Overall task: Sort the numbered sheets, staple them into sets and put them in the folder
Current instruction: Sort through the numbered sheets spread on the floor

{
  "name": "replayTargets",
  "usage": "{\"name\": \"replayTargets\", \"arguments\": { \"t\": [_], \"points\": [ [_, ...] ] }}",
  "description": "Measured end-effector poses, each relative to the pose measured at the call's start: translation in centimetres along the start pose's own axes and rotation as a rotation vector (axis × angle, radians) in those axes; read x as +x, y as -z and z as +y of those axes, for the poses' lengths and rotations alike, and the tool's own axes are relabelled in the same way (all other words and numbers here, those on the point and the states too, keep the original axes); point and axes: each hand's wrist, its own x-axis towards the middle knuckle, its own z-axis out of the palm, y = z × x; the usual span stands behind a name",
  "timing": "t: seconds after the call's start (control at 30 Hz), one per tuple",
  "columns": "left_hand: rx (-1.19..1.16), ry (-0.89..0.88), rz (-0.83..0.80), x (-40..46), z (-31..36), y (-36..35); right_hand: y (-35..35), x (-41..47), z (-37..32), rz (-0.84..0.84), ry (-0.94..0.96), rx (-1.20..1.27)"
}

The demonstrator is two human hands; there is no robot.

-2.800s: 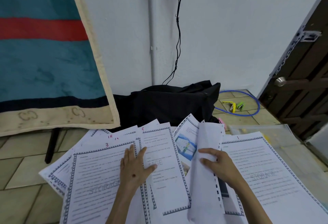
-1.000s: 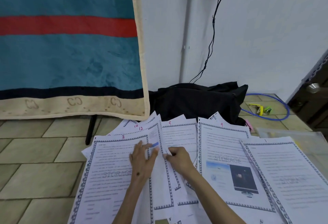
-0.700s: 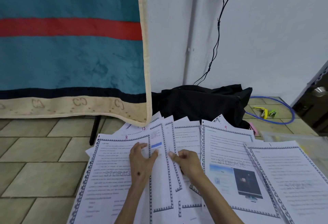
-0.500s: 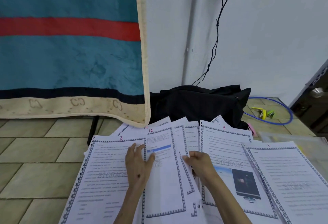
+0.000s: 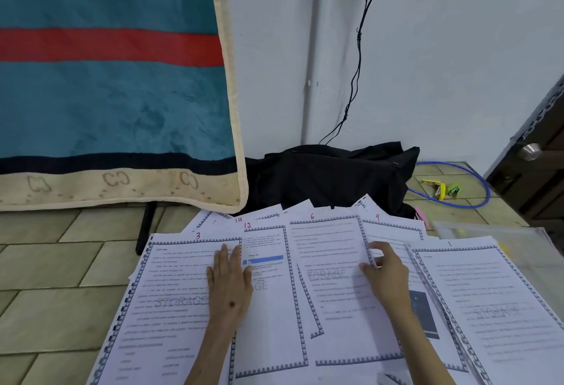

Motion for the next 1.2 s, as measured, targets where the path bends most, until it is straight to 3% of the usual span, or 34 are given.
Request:
{"name": "replayTargets", "arguments": {
  "t": [0.1,0.17,0.23,0.33,0.4,0.6,0.73,0.87,0.93,1.07,1.2],
  "points": [
    [0.017,-0.001,0.013,0.0,0.1,-0.3,-0.5,0.1,0.4,0.002,-0.002,-0.291],
    [0.037,-0.003,0.028,-0.1,0.2,-0.5,-1.7,-0.7,-0.3,0.077,0.112,-0.420],
    [0.050,-0.002,0.046,-0.2,0.2,-0.7,-2.9,-2.0,-1.8,-0.072,0.164,-0.251],
    [0.056,-0.012,0.068,-0.5,0.2,-0.8,-5.0,-3.2,-3.7,-0.428,0.070,-0.136],
    [0.052,-0.016,0.073,-0.6,0.3,-0.6,-6.0,-3.4,-4.2,-0.514,0.035,-0.087],
    [0.048,-0.010,0.056,-0.5,0.1,-0.3,-5.1,-2.7,-4.0,-0.491,-0.150,0.225],
    [0.053,-0.004,0.068,-0.4,-0.3,-0.2,-1.7,-1.8,-2.8,-0.314,-0.120,0.023],
    [0.074,0.014,0.066,-0.5,0.1,0.0,0.7,-1.7,-1.3,-0.512,-0.229,-0.276],
    [0.107,0.019,0.086,-0.3,0.8,0.2,0.1,-1.4,-1.0,-0.461,-0.141,-0.416],
    [0.124,-0.234,0.027,0.1,3.0,-0.2,-1.2,0.6,-1.5,-0.108,-0.154,-0.239],
    [0.154,-0.327,-0.173,-0.3,3.4,-1.2,-1.7,2.1,-1.8,-0.187,-0.208,0.012]
  ]
}}
